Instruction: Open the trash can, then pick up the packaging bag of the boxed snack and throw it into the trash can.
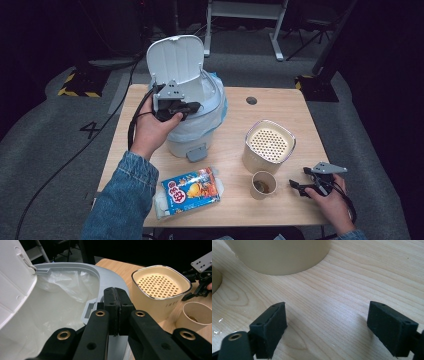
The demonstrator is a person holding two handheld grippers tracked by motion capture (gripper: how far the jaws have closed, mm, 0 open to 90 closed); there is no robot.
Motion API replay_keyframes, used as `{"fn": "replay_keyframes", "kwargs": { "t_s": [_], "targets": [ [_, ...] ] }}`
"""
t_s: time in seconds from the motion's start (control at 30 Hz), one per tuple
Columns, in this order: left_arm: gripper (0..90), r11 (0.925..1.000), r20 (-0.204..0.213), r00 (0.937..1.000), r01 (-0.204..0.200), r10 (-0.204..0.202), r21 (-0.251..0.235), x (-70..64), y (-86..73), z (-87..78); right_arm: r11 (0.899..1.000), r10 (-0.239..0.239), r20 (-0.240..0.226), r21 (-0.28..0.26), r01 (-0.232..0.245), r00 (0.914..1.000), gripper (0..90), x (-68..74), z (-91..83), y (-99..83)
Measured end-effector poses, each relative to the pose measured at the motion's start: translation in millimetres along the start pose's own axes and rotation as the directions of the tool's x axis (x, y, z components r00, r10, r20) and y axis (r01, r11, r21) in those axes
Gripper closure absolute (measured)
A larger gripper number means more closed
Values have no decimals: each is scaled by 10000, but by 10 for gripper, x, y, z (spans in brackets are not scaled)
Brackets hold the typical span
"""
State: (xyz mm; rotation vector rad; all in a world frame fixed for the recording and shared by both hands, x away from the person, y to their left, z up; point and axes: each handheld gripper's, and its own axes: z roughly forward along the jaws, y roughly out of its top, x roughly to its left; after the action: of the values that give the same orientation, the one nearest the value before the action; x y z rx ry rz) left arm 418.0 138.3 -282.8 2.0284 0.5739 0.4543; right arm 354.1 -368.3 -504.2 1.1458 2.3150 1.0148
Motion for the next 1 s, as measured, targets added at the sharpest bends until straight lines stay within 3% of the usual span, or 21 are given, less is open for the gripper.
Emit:
{"fn": "replay_keyframes", "kwargs": {
  "t_s": [0.07,0.2,0.3,0.37,0.63,0.83,1.0],
  "targets": [
    [865,9999,-24,9999,139,-139,-85,-1,4,-10,10000,6,-1,-2,-6,10000,161,0,0,0],
    [635,9998,-249,9995,172,-174,-59,-26,2,-31,10000,8,6,1,-8,10000,161,0,0,1],
    [501,9986,-36,9996,269,-271,-449,-76,-2,-73,10000,10,-1,-3,-10,10000,161,0,0,1],
    [390,9991,139,9995,294,-290,-306,-146,-4,-103,10000,9,-1,-4,-9,10000,161,0,0,0],
    [312,9998,434,9990,145,-139,-146,-385,-115,-242,10000,6,4,0,-6,10000,161,0,0,1],
    [287,10000,551,9985,60,-62,26,-503,-324,-270,10000,11,-3,-4,-11,10000,161,0,0,1],
    [288,9991,598,9979,221,-242,355,-520,-537,-215,10000,9,-3,-4,-9,10000,161,0,0,1]
  ]
}}
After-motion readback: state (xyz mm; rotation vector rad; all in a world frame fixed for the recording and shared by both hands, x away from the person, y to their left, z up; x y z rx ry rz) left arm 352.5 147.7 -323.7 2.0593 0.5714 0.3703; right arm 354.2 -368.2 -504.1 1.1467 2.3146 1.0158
